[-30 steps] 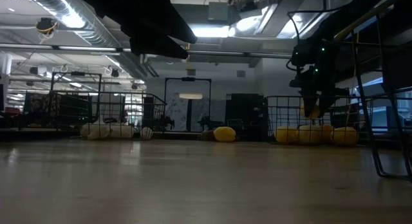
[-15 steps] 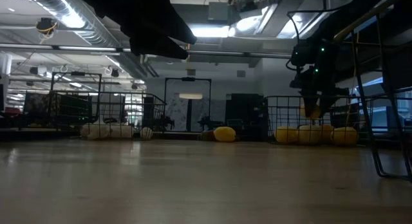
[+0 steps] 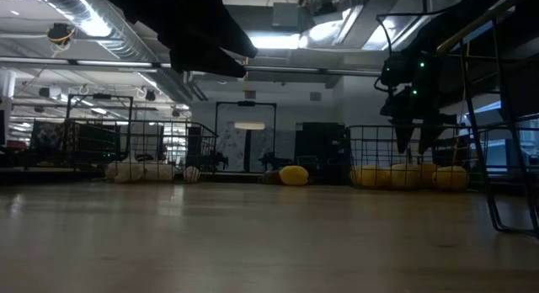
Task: Sort produce into baskets
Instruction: Put the yellow lemon into the top right wire basket
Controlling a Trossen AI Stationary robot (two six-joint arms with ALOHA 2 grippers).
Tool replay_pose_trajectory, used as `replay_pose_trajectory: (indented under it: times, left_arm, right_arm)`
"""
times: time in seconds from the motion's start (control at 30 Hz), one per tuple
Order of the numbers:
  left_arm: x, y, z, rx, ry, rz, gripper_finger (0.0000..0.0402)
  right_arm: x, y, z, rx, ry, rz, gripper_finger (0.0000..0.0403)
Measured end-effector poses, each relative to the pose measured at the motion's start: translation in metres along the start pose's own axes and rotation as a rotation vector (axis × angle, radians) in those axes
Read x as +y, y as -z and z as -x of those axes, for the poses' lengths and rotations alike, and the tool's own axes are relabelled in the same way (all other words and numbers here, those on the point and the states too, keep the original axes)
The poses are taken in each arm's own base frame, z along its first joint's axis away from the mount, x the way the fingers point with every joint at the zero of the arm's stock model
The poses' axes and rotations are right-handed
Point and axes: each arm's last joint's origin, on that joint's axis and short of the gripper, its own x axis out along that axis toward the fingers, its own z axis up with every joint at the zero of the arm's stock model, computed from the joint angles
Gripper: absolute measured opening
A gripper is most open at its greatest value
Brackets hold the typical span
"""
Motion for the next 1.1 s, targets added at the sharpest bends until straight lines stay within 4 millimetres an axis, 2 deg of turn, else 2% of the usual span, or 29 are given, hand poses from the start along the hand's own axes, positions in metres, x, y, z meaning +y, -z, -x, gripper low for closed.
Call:
replay_pose_trajectory:
  times: [0.13, 0.3, 0.47, 0.6, 0.77, 0.97, 1.1]
  left_arm:
    - [0.000, 0.000, 0.000, 0.000, 0.000, 0.004, 0.0280]
    - [0.000, 0.000, 0.000, 0.000, 0.000, 0.004, 0.0280]
    - [0.000, 0.000, 0.000, 0.000, 0.000, 0.004, 0.0280]
    - [0.000, 0.000, 0.000, 0.000, 0.000, 0.004, 0.0280]
    - [0.000, 0.000, 0.000, 0.000, 0.000, 0.004, 0.0280]
    - [0.000, 0.000, 0.000, -0.004, 0.002, 0.007, 0.0280]
    - [0.000, 0.000, 0.000, -0.003, 0.001, 0.007, 0.0280]
  right_arm:
    - [0.000, 0.000, 0.014, -0.008, -0.001, 0.035, 0.0296]
    - [0.008, 0.005, 0.052, -0.056, -0.048, 0.100, 0.0296]
    - [0.024, 0.024, 0.095, -0.132, -0.101, 0.223, 0.0296]
    - [0.037, 0.047, 0.119, -0.162, -0.183, 0.318, 0.0296]
    - [0.051, 0.077, 0.133, -0.083, -0.259, 0.412, 0.0296]
    - [0.068, 0.105, 0.141, 0.031, -0.293, 0.452, 0.0296]
    - [0.081, 0.122, 0.141, 0.097, -0.311, 0.412, 0.0296]
